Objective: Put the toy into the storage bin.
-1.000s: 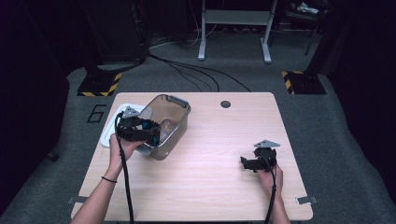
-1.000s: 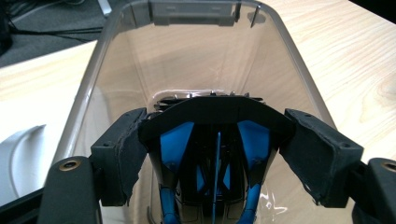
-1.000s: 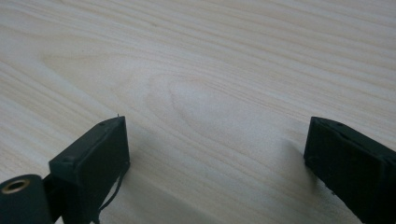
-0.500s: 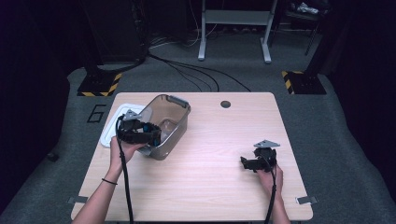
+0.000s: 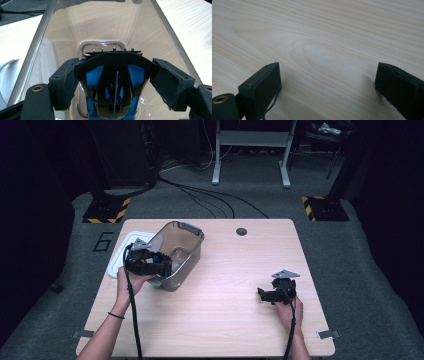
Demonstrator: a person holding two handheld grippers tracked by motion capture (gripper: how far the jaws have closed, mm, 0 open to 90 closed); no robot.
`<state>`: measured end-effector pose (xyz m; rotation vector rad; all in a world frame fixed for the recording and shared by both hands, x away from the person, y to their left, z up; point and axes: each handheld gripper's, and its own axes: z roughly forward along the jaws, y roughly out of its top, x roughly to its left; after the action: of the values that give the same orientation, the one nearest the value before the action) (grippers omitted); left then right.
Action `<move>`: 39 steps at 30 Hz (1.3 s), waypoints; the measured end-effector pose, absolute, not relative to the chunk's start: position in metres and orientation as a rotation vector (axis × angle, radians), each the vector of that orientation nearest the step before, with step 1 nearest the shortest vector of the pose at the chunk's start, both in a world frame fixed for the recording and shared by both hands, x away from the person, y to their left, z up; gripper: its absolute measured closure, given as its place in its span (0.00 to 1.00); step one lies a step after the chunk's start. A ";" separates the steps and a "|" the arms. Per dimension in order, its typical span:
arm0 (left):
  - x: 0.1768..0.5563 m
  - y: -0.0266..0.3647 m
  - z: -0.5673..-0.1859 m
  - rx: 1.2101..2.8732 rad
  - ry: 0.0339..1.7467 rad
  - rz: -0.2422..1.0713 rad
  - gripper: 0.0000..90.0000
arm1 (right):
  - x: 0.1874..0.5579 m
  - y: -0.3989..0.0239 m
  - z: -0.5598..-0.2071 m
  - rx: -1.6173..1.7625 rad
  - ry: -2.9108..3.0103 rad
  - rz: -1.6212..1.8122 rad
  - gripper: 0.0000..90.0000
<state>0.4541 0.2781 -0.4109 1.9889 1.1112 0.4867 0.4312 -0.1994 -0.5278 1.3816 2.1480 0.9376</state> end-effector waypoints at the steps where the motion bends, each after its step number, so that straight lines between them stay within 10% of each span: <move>1: 0.454 0.278 -0.410 1.995 1.110 0.488 0.27 | 0.431 -0.199 -0.528 1.381 2.148 0.938 0.07; 39: 0.437 0.289 -0.407 2.043 1.070 0.494 0.27 | 0.431 -0.199 -0.528 1.382 2.147 0.935 0.07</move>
<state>0.4369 0.2887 -0.4075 2.0434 1.0703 0.4938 0.4311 -0.1993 -0.5278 1.3825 2.1471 0.9354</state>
